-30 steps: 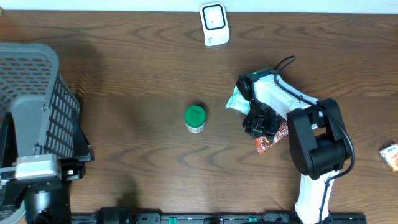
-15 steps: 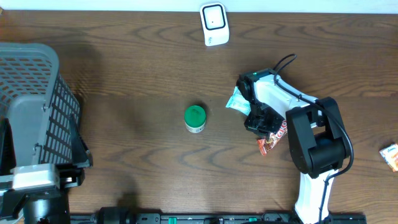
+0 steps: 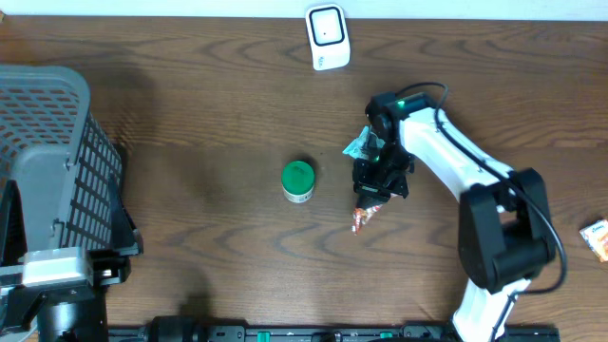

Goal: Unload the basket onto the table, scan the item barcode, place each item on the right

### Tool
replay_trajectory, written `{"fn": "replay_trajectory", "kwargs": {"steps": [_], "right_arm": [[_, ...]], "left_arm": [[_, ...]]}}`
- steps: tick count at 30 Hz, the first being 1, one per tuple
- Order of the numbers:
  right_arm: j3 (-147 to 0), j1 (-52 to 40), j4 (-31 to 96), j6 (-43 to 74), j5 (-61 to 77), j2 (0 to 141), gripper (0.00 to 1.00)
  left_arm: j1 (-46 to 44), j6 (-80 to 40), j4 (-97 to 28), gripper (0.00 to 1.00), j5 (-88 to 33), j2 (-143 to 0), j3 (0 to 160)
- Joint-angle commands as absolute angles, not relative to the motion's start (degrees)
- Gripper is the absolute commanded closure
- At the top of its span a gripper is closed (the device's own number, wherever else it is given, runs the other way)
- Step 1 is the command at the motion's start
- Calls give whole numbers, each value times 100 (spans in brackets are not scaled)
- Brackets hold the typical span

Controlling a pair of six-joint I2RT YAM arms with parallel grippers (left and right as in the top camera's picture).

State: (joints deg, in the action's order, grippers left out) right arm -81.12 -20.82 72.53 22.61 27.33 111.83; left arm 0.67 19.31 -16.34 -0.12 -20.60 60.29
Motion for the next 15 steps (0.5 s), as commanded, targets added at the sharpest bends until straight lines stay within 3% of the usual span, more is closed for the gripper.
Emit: {"fn": "replay_trajectory", "kwargs": {"steps": [1, 5, 11, 15], "right_arm": [[-8246, -2115, 7247, 1573, 3562, 10938, 98], [-8246, -2274, 7094, 1328, 3824, 10938, 99], [-8246, -2648, 6587, 349, 5485, 10938, 99], [-8246, -2821, 6490, 384, 5457, 10938, 99]], "left_arm": [[95, 1942, -1627, 14, -106, -2005, 5940], [95, 1942, -1621, 14, -106, -2005, 5870], [95, 1942, -1614, 14, -106, -2005, 5789], [95, 1942, -1581, 14, -106, -2005, 5747]]}}
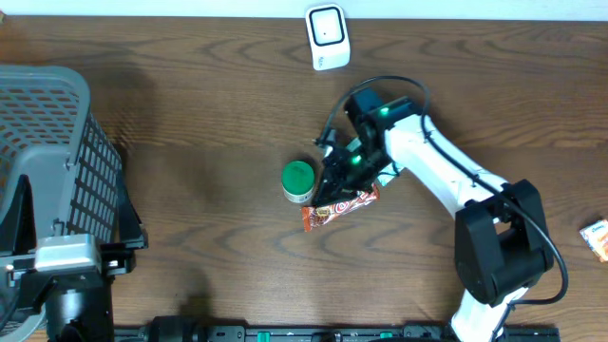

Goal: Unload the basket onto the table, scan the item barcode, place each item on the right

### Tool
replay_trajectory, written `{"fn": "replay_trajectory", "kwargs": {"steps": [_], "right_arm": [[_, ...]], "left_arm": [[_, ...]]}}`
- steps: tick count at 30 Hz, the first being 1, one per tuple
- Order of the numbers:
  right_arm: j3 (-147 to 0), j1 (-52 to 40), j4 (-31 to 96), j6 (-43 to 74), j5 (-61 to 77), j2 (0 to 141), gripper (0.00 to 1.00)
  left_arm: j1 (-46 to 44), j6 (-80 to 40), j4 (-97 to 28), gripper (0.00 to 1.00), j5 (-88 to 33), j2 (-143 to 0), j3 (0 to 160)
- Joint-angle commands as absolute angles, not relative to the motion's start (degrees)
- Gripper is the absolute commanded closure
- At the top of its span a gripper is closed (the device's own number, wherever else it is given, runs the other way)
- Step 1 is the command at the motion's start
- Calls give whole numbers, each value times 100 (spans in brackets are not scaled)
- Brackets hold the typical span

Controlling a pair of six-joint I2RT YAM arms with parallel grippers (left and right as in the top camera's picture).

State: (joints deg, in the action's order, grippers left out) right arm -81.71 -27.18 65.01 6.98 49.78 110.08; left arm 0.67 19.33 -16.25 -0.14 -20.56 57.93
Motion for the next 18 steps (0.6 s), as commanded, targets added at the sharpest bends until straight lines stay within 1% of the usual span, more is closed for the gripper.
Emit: {"fn": "replay_trajectory", "kwargs": {"steps": [1, 2, 3, 4, 5, 6, 7, 8, 9, 11, 13, 15, 18], "right_arm": [[-8246, -2847, 6501, 497, 5223, 10938, 99], [-8246, -2867, 6514, 681, 4906, 10938, 98], [-8246, -2888, 6532, 906, 4554, 10938, 88], [-8246, -2906, 6560, 1170, 4128, 10938, 74], [-8246, -2919, 6595, 1317, 3806, 10938, 63], [-8250, -2930, 6672, 1417, 3457, 10936, 49], [-8252, -2936, 6759, 1481, 3148, 10934, 40], [-8252, -2934, 6849, 1522, 2880, 10932, 33], [-8252, -2934, 6930, 1555, 2637, 10930, 27], [-8252, -2904, 7008, 1627, 2303, 10930, 20], [-8250, -2803, 6978, 1627, 2279, 10930, 12], [-8250, -2659, 6890, 1623, 2281, 10930, 7], [-8239, -2368, 6711, 1503, 2311, 10930, 2]], "left_arm": [[95, 1942, -1579, 14, -106, -2005, 5736], [95, 1942, -1579, 14, -106, -2005, 5730], [95, 1942, -1579, 14, -106, -2005, 5721], [95, 1942, -1579, 14, -106, -2005, 5721], [95, 1942, -1579, 14, -106, -2008, 5721], [95, 1942, -1579, 14, -106, -2005, 5721], [95, 1942, -1579, 14, -106, -2005, 5721], [95, 1942, -1581, 14, -106, -2005, 5721], [95, 1942, -1581, 14, -106, -2005, 5721], [95, 1942, -1581, 14, -106, -2005, 5714], [95, 1942, -1577, 14, -106, -2005, 5690], [95, 1942, -1575, 14, -106, -2005, 5658], [95, 1942, -1520, 14, -106, -2005, 5607]]}}
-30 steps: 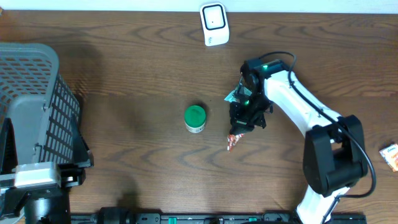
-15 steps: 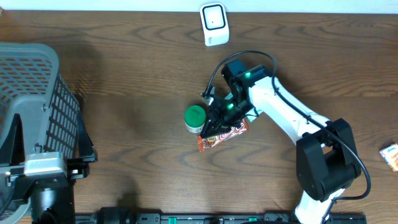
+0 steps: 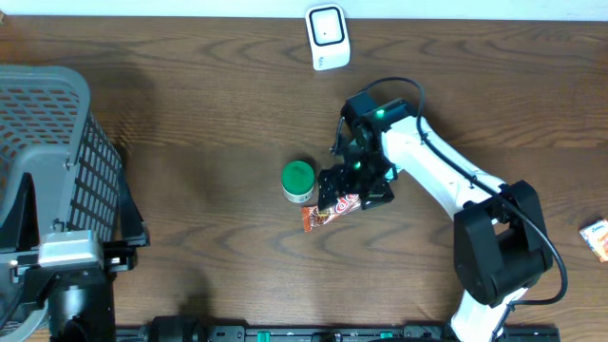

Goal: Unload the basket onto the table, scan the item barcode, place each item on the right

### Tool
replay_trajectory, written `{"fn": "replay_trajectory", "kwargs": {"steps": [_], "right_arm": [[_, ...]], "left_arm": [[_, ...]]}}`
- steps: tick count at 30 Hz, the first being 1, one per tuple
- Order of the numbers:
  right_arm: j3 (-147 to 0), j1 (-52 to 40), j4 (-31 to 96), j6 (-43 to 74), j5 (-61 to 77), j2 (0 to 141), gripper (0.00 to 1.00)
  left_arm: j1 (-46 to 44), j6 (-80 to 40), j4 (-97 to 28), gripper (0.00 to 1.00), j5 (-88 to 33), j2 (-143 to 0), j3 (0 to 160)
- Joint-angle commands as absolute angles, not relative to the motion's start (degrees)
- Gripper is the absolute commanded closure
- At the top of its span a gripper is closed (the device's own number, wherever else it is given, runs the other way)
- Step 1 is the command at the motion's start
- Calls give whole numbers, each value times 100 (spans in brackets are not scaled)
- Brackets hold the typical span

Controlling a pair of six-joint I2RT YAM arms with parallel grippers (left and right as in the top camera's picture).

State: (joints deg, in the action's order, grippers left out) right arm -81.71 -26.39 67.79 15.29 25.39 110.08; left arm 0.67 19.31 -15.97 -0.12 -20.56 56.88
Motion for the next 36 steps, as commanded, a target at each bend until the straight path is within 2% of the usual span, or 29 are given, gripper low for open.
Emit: {"fn": "replay_trajectory", "kwargs": {"steps": [1, 10, 18, 22, 27, 29, 30, 31, 34, 36], "right_arm": [[-8230, -2268, 6674, 1444, 2316, 10930, 1], [-7526, -1468, 6259, 1518, 2665, 10932, 1], [-6060, -1435, 4456, 3457, 2467, 10932, 1], [-5583, -1435, 3566, 4292, 2408, 10932, 6], [-4993, -1435, 2794, 4893, 2226, 10932, 26], [-4757, -1435, 2558, 4980, 2215, 10932, 38], [-4633, -1435, 2438, 5022, 2193, 10930, 48], [-4469, -1435, 2290, 5072, 2154, 10932, 62], [-4224, -1435, 2088, 5096, 2126, 10932, 80], [-4165, -1433, 2040, 5081, 2104, 10932, 99]], "left_arm": [[95, 1942, -1503, 14, -106, -2005, 5592], [95, 1942, -1468, 14, -106, -2005, 5566], [95, 1942, -1472, 14, -106, -2005, 5566], [95, 1942, -1474, 14, -106, -2008, 5566], [95, 1942, -1474, 14, -106, -2005, 5561], [95, 1942, -1476, 14, -106, -2005, 5557], [95, 1942, -1476, 14, -106, -2005, 5553], [95, 1942, -1474, 14, -106, -2008, 5540], [95, 1942, -1472, 14, -106, -2008, 5509], [95, 1942, -1470, 14, -106, -2008, 5472]]}}
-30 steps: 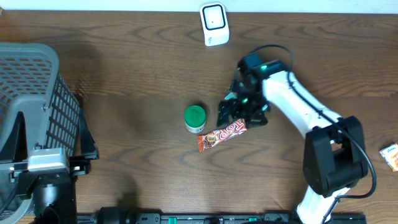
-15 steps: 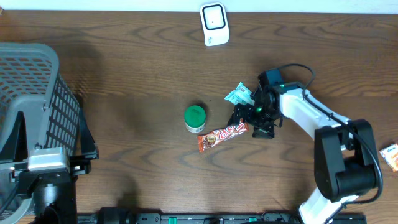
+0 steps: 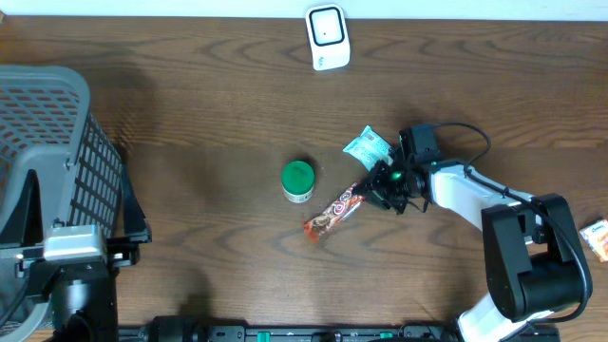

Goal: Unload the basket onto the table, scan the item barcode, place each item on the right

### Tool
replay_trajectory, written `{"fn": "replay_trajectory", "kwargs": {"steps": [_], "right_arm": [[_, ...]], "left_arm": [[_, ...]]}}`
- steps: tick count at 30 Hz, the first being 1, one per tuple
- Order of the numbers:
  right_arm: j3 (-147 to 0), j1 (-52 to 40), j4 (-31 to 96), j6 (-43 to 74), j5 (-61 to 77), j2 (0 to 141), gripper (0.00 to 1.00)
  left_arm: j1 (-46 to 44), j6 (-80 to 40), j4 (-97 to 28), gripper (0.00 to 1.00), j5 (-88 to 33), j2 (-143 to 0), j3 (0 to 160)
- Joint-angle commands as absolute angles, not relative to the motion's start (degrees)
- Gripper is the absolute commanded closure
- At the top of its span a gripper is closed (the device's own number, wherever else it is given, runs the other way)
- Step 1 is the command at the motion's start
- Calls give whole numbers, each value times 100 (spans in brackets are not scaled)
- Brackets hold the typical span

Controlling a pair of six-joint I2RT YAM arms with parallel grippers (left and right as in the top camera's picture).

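Note:
A red snack wrapper (image 3: pixel 334 214) lies slanted on the table, just right of a green-lidded can (image 3: pixel 297 180). My right gripper (image 3: pixel 379 186) sits low at the wrapper's upper right end. Its fingers look spread and hold nothing. A teal packet (image 3: pixel 366 145) lies just above the gripper. The white barcode scanner (image 3: pixel 328 38) stands at the far edge of the table. My left arm (image 3: pixel 65 252) is folded at the near left, and its fingers cannot be made out.
A grey wire basket (image 3: pixel 47 133) fills the left side. A small packet (image 3: pixel 596 237) lies at the right edge. The right arm's cable loops above its wrist.
My right gripper was over the middle of the red wrapper, holding it. It now sits to the right of the wrapper, which lies flat beside the can. The teal packet is uncovered.
My right gripper first held the red wrapper right of the can, beside the teal packet. Later it held the wrapper close against the can, with the gripper over it. Now the wrapper lies on the table and the gripper has drawn back to the right.

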State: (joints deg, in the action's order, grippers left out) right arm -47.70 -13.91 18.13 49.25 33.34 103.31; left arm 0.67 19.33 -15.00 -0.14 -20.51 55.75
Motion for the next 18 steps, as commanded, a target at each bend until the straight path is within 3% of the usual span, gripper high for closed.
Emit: {"fn": "replay_trajectory", "kwargs": {"steps": [1, 10, 18], "right_arm": [[-4163, -1433, 2027, 5059, 2102, 10930, 99], [-4464, -1420, 2495, 4484, 1872, 10269, 99], [-5111, -1592, 4668, 4346, -1907, 8265, 98]], "left_arm": [[95, 1942, -1472, 14, -106, -2005, 5454], [95, 1942, -1468, 14, -106, -2008, 5369], [95, 1942, -1446, 14, -108, -2008, 5367]]}}
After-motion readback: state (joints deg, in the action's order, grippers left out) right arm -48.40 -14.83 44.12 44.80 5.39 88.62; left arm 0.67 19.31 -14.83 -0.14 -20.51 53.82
